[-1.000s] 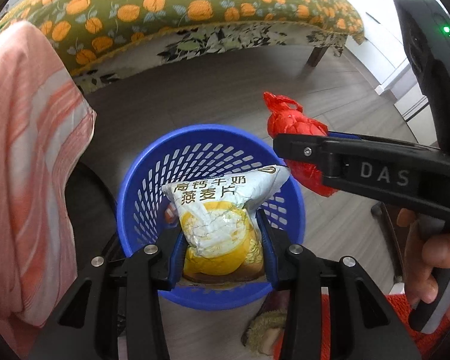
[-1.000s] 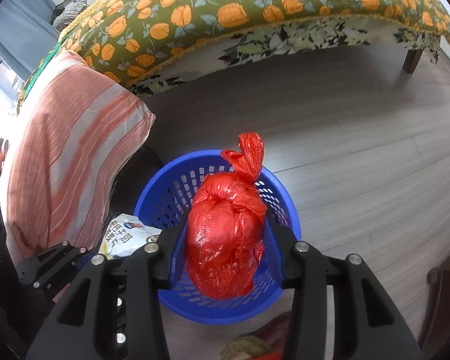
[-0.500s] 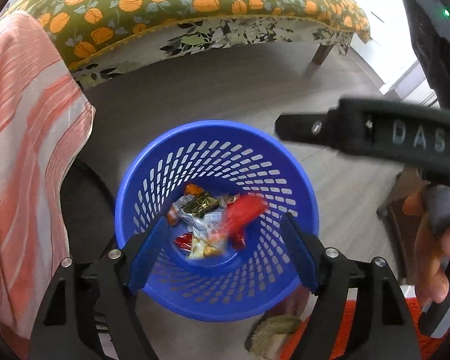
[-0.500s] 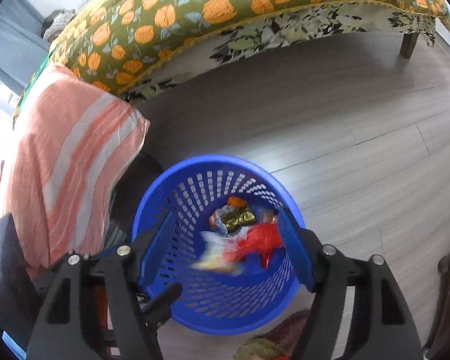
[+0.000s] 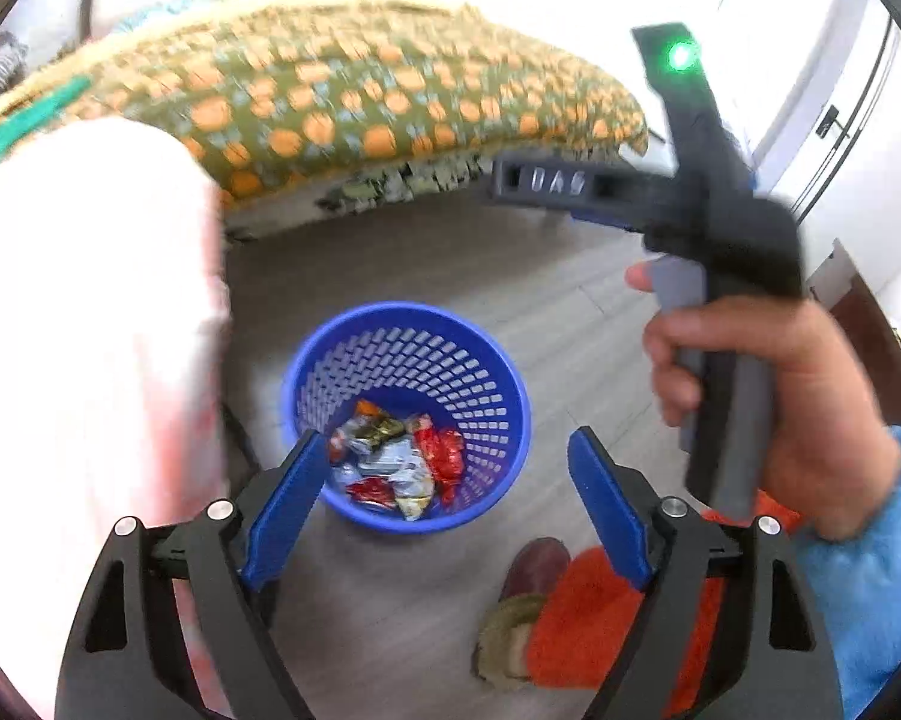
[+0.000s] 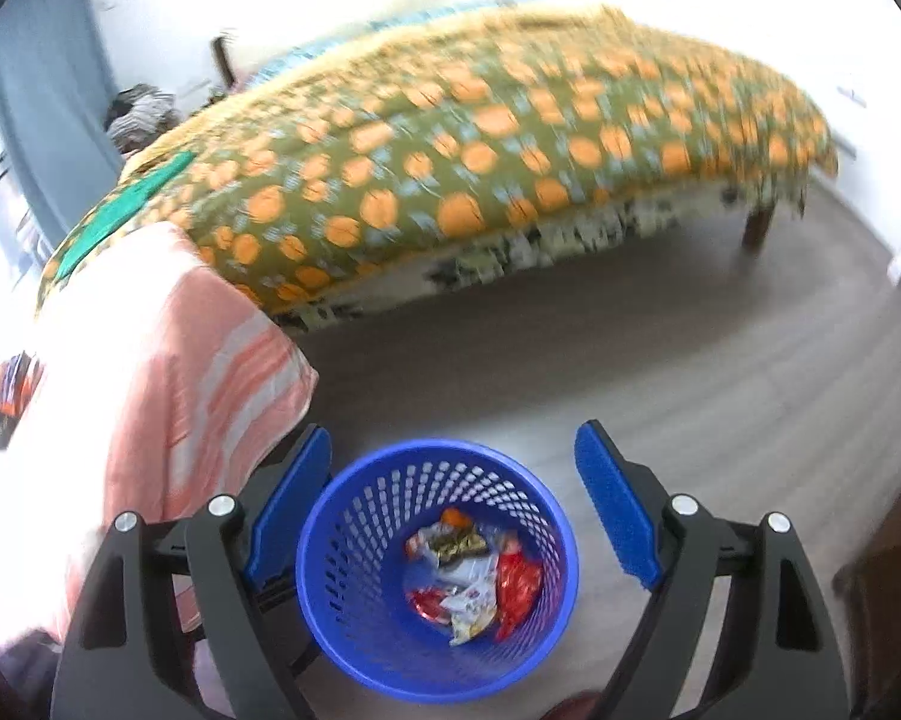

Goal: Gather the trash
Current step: 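Bring both tools back over the table toward the black mesh item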

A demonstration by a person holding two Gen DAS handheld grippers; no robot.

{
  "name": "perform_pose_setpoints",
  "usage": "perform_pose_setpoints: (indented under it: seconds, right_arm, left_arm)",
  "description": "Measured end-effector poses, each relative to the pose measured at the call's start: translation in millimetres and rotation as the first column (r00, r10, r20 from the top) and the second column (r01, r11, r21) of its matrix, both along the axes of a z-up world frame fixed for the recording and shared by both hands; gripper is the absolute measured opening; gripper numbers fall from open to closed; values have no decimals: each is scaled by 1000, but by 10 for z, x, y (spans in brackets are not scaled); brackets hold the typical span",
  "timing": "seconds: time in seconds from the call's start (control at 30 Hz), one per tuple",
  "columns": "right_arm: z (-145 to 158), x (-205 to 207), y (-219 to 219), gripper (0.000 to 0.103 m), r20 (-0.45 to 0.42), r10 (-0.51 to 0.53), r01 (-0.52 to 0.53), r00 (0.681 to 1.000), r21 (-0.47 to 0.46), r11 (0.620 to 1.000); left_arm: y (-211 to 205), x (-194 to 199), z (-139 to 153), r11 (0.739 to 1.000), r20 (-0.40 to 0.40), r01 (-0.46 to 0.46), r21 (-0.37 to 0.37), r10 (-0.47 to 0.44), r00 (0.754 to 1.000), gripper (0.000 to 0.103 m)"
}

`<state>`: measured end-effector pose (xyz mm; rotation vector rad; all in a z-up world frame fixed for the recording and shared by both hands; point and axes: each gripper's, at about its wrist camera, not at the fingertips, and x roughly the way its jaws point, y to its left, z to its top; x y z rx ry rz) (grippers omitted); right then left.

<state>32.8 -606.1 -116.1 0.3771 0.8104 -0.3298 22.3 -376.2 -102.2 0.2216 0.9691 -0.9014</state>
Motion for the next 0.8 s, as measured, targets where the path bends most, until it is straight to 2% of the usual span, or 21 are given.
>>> perform_pose_setpoints:
  seconds: [0.13, 0.37, 0.53, 0.7, 0.8]
  right_arm:
    - [102, -69, 484, 81, 44, 72, -69, 996, -65, 995]
    - [232, -136, 1513, 81, 80, 242, -226, 967, -163, 960]
    - [273, -21, 2276, 81, 58, 392, -376, 918, -188, 908]
    - [237, 219, 2810, 81, 9, 487, -478, 873, -180, 860]
    - [253, 413, 3110, 81, -16, 533, -528, 846, -169, 832]
  left_arm:
    - [562, -19, 149, 997, 27, -75, -17, 75, 997, 83]
    - [1459, 87, 166, 968, 75, -249, 1, 249, 966, 83]
    - [2025, 285, 176, 923, 119, -384, 21, 379, 918, 83]
    - [2494, 529, 183, 866, 126, -500, 29, 493, 861, 85]
    - [2708, 590, 202, 845, 120, -534, 28, 527, 841, 85]
